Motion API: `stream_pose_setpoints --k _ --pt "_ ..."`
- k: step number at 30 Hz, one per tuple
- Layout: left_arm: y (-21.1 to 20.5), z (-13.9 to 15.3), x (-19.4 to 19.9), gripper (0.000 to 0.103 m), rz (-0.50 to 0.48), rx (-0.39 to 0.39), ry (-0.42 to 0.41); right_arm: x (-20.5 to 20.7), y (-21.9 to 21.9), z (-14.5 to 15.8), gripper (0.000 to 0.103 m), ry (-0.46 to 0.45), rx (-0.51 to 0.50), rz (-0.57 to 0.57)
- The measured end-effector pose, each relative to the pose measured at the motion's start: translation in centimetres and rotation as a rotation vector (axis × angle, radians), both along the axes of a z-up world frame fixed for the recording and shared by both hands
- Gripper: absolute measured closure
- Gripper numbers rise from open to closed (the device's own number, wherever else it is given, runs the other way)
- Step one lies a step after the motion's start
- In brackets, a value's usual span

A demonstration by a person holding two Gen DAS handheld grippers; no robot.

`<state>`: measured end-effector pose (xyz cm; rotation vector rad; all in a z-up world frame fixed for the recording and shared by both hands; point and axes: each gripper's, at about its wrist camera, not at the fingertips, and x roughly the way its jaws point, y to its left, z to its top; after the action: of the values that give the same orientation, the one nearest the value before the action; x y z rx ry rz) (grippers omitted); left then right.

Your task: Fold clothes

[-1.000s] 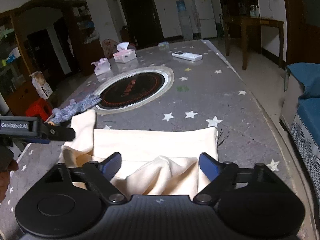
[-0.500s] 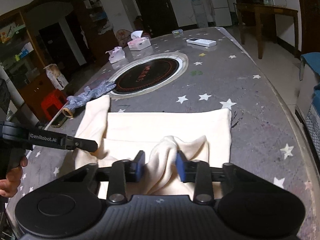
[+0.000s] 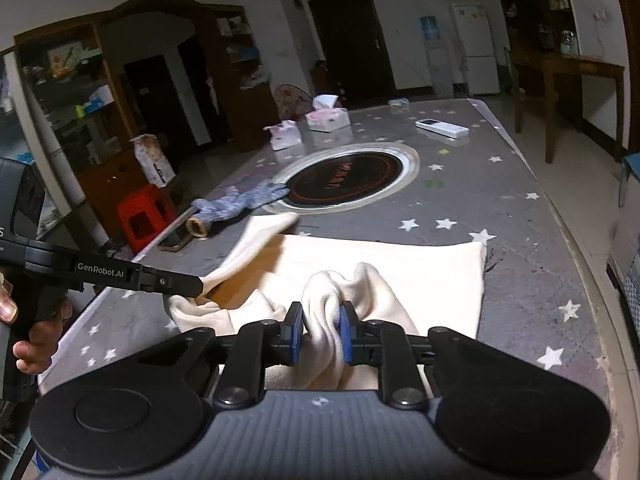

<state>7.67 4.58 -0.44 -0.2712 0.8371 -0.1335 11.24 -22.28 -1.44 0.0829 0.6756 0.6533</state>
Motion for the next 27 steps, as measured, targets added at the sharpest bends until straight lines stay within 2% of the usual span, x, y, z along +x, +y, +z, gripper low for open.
stream_pose_setpoints --k 6,12,17,20,23,24,25,27 --pt "0.3 0.2 -4.7 0.094 -0.011 -0.001 -0.015 -4.3 -0.2 1.3 0.087 -0.056 -0.011 0.083" --pt "0.7 0.2 -9.3 0.094 -0.022 -0.002 -0.024 -8.6 -0.2 1.1 0.090 -0.044 -0.068 0.217" --pt "0.9 -2.4 -11.6 0.095 -0.043 0.007 0.066 -10.7 0.4 0.0 0.089 -0.004 -0.127 0.280" --pt "1.3 -3.0 -12.1 0.094 -0.044 0.017 0.090 -10.4 0.1 -0.1 0.082 -0.001 -0.141 0.264" --pt "1.3 -2.1 -11.5 0.092 -0.036 0.038 0.059 -9.1 0.2 0.0 0.071 -0.007 -0.144 0.240" --pt "1.3 -1.8 -11.2 0.092 -0.032 0.046 0.045 -8.6 0.4 0.0 0.062 -0.006 -0.148 0.231" --pt "1.3 -1.4 -11.0 0.087 -0.028 0.054 0.031 -8.0 0.5 -0.1 0.059 -0.006 -0.152 0.221" --pt "1.2 -0.7 -10.4 0.068 -0.019 0.069 0.002 -6.8 1.1 -0.4 0.056 -0.011 -0.165 0.213"
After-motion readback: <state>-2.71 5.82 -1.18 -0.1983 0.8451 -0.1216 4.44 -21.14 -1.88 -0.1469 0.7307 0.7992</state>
